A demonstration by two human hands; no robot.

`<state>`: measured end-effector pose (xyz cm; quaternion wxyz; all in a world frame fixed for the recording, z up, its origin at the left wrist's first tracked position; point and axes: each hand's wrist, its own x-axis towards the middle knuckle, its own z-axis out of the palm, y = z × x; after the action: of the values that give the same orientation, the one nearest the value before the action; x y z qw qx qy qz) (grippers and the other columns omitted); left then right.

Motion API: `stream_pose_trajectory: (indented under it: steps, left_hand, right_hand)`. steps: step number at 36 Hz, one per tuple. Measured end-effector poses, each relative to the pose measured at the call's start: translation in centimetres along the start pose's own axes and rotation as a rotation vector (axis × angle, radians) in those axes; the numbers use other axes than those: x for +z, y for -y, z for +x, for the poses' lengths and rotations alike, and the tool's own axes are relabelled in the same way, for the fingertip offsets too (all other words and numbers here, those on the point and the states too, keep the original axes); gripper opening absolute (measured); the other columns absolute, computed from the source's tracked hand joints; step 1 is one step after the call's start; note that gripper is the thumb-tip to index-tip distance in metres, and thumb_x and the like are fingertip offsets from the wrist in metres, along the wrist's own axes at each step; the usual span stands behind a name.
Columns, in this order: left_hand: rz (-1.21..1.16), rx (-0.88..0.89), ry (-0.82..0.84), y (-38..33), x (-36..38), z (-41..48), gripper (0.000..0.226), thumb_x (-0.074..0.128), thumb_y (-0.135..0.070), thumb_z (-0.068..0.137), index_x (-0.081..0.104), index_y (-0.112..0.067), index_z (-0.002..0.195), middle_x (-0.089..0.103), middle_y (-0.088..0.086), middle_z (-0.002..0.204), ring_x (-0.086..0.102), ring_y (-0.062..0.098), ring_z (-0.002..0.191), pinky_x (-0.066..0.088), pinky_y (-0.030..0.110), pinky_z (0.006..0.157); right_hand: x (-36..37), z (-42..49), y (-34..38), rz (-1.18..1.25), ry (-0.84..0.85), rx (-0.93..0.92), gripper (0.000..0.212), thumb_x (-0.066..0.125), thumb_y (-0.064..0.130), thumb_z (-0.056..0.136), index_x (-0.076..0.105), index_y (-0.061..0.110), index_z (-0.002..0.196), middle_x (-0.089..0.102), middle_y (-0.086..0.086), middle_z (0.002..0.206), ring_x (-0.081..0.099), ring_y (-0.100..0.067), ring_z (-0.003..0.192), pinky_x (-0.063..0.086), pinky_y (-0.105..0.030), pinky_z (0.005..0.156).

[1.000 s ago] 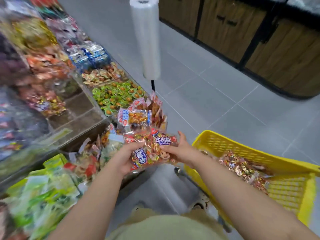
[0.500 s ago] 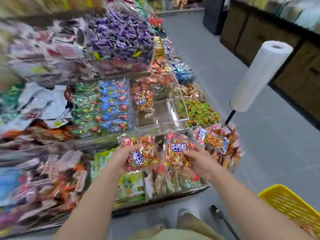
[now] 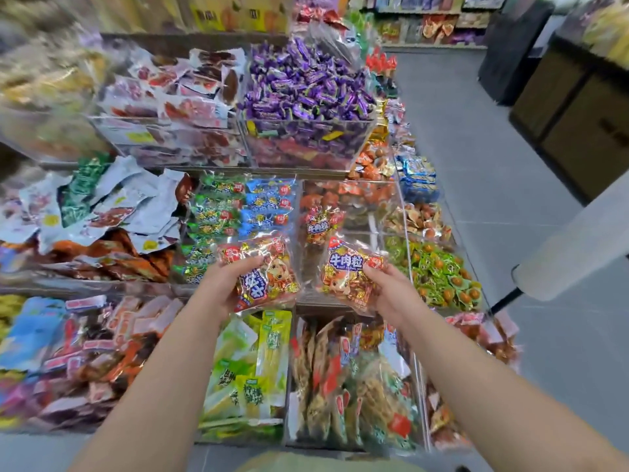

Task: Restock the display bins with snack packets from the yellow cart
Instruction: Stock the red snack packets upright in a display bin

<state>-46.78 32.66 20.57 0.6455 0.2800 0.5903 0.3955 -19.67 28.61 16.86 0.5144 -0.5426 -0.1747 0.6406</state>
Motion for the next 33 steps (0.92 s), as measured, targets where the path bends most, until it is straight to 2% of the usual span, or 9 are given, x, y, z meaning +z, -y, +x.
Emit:
stream_pose_trajectory:
  steps: [4,8,13,18,21,25,27,29,33]
  left_hand:
    - [0.000,-0.006,0.024,-1.2,0.4,1.6,0.068,0.081,-0.020,0.061,0.054,-0.003,0.121,0.075,0.012,0.088,0.073,0.026,0.072,0.056,0.033,0.054]
    - [0.015,0.000,0.038,-3.0,0.0,3.9,0.047,0.077,-0.019,0.071,0.062,-0.004,0.113,0.075,0.009,0.083,0.073,0.022,0.067,0.055,0.029,0.050]
    - [0.049,0.050,0.090,-5.8,0.2,7.1,0.056,0.081,-0.027,0.059,0.063,-0.011,0.109,0.074,0.012,0.096,0.072,0.027,0.083,0.058,0.039,0.070]
    - [0.083,0.047,0.184,-8.0,1.1,10.3,0.041,0.080,-0.027,0.060,0.063,-0.019,0.096,0.076,0.004,0.085,0.073,0.021,0.074,0.058,0.031,0.056]
    - [0.049,-0.010,0.180,-8.4,1.7,11.9,0.048,0.079,-0.026,0.056,0.062,-0.016,0.099,0.076,0.007,0.085,0.074,0.023,0.074,0.057,0.032,0.055]
    - [0.023,-0.083,0.175,-8.7,2.0,13.3,0.062,0.078,-0.030,0.055,0.062,-0.008,0.111,0.075,0.010,0.091,0.074,0.025,0.077,0.057,0.032,0.056]
    - [0.008,-0.109,0.170,-8.8,2.0,13.8,0.068,0.079,-0.031,0.054,0.061,-0.008,0.115,0.075,0.012,0.095,0.073,0.026,0.080,0.059,0.036,0.059]
    - [-0.004,-0.129,0.171,-8.7,1.8,14.0,0.072,0.079,-0.031,0.054,0.058,-0.008,0.119,0.074,0.013,0.099,0.073,0.028,0.084,0.060,0.039,0.063]
    - [0.010,-0.130,0.191,-8.4,1.4,14.2,0.067,0.077,-0.028,0.058,0.057,-0.009,0.120,0.074,0.013,0.101,0.072,0.030,0.089,0.060,0.039,0.067]
  right_hand:
    - [0.8,2.2,1.0,-0.021,-0.021,0.002,0.024,0.062,0.007,0.088,0.056,0.008,0.111,0.072,-0.010,0.097,0.070,-0.026,0.086,0.057,-0.046,0.080]
    - [1.9,4.9,2.0,-0.033,-0.085,-0.005,0.019,0.065,0.012,0.087,0.058,0.010,0.105,0.074,-0.003,0.081,0.072,-0.017,0.070,0.056,-0.029,0.054]
    - [2.7,9.8,2.9,-0.248,-0.136,-0.110,0.029,0.071,0.018,0.082,0.060,0.012,0.109,0.072,-0.005,0.095,0.072,-0.020,0.080,0.058,-0.034,0.068]
    - [3.3,15.6,2.1,-0.454,-0.182,-0.084,0.033,0.074,0.020,0.080,0.060,0.019,0.110,0.070,0.000,0.095,0.069,-0.014,0.081,0.055,-0.026,0.062]
    - [3.4,19.0,0.8,-0.488,-0.174,-0.026,0.031,0.073,0.017,0.081,0.058,0.017,0.108,0.069,-0.008,0.101,0.068,-0.025,0.089,0.056,-0.042,0.080]
    - [4.0,22.0,-0.4,-0.360,-0.152,-0.021,0.020,0.066,0.002,0.084,0.055,0.017,0.092,0.065,-0.009,0.087,0.069,-0.014,0.065,0.055,-0.029,0.053]
    - [4.3,23.3,-1.0,-0.350,-0.157,-0.022,0.023,0.065,0.002,0.084,0.054,0.020,0.093,0.065,-0.009,0.090,0.068,-0.016,0.070,0.053,-0.029,0.054]
    - [4.0,24.3,-1.8,-0.373,-0.145,0.003,0.036,0.072,0.003,0.078,0.052,0.017,0.106,0.064,-0.014,0.104,0.067,-0.025,0.085,0.056,-0.039,0.069]
    - [3.7,24.6,-3.4,-0.721,-0.220,-0.017,0.110,0.091,0.014,0.050,0.024,0.011,0.137,0.040,-0.015,0.134,0.045,-0.030,0.122,0.039,-0.046,0.106]
